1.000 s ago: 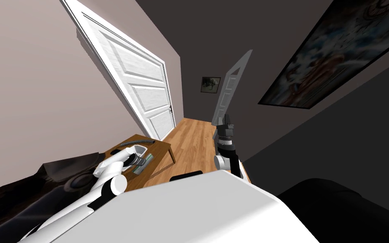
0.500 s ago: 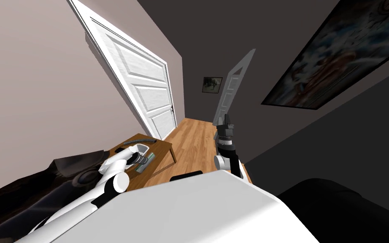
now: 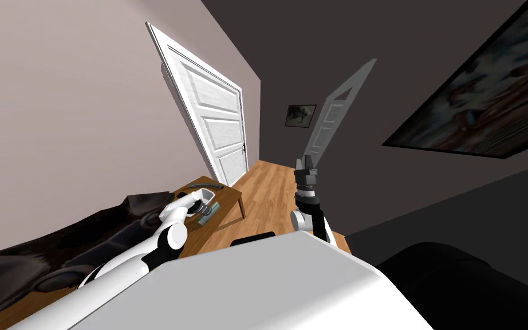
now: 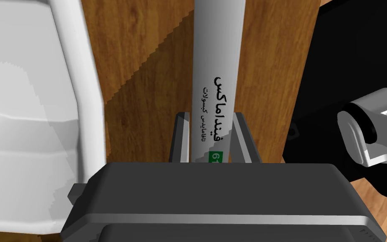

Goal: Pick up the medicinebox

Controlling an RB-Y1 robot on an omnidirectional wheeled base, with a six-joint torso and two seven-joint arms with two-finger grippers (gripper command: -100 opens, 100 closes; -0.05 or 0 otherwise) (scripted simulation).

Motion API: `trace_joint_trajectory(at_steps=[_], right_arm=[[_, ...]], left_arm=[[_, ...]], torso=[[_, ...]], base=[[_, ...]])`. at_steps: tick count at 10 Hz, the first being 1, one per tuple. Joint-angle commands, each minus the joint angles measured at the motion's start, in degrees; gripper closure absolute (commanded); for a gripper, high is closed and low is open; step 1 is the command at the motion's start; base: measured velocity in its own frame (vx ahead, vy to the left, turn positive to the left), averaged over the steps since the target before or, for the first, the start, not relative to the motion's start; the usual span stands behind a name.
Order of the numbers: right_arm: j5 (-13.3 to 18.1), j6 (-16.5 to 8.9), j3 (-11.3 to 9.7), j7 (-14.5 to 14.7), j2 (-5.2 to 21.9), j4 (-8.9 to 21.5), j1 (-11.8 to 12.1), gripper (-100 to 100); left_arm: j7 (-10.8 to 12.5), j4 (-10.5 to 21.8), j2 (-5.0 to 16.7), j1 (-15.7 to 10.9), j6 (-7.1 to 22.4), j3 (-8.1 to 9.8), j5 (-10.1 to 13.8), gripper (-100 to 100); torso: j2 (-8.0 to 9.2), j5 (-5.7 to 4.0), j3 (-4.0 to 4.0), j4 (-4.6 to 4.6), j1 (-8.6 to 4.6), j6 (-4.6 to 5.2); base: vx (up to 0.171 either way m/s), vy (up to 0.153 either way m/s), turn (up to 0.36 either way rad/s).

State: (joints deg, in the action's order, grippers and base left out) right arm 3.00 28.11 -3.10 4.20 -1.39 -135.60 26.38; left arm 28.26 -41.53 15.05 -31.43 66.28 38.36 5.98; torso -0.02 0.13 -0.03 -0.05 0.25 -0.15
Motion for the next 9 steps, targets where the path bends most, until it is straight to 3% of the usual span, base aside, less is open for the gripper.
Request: trace_joint_trajectory(at_steps=[1,4,5,6,7,9], right_arm=[[0.0,0.0,0.0,0.0,0.0,0.0,0.0,0],[0.0,0.0,0.0,0.0,0.0,0.0,0.0,0],[0.0,0.0,0.0,0.0,0.0,0.0,0.0,0],[0.0,0.0,0.0,0.0,0.0,0.0,0.0,0],[0.0,0.0,0.0,0.0,0.0,0.0,0.0,0],[0.0,0.0,0.0,0.0,0.0,0.0,0.0,0]], left_arm=[[0.7,2.9,-0.2,-2.5,-1.1,-0.85,-0.6,100],[0.7,3.8,-0.2,-2.5,-1.1,-0.85,-0.6,100],[1.4,5.5,-1.1,-5.1,-2.3,-2.28,-1.5,100],[1.4,6.7,-1.1,-5.2,-2.3,-2.28,-1.5,100],[2.2,8.7,-2.1,-7.8,-3.4,-3.71,-2.4,100],[2.2,9.6,-2.1,-7.8,-3.4,-3.71,-2.4,100]], torso=[[0.0,0.0,0.0,0.0,0.0,0.0],[0.0,-0.01,0.02,0.03,-0.17,0.16],[0.01,-0.01,0.02,0.03,-0.17,0.16],[0.02,-0.04,0.04,0.06,-0.11,0.1],[0.02,0.0,0.03,0.04,-0.1,0.18],[0.03,-0.02,0.04,0.06,-0.08,0.19]], base=[[0.0,0.025,0.111],[0.001,0.006,-0.044],[-0.004,0.017,0.319],[0.001,0.018,0.133],[-0.001,0.031,0.22],[0.004,0.02,0.051]])
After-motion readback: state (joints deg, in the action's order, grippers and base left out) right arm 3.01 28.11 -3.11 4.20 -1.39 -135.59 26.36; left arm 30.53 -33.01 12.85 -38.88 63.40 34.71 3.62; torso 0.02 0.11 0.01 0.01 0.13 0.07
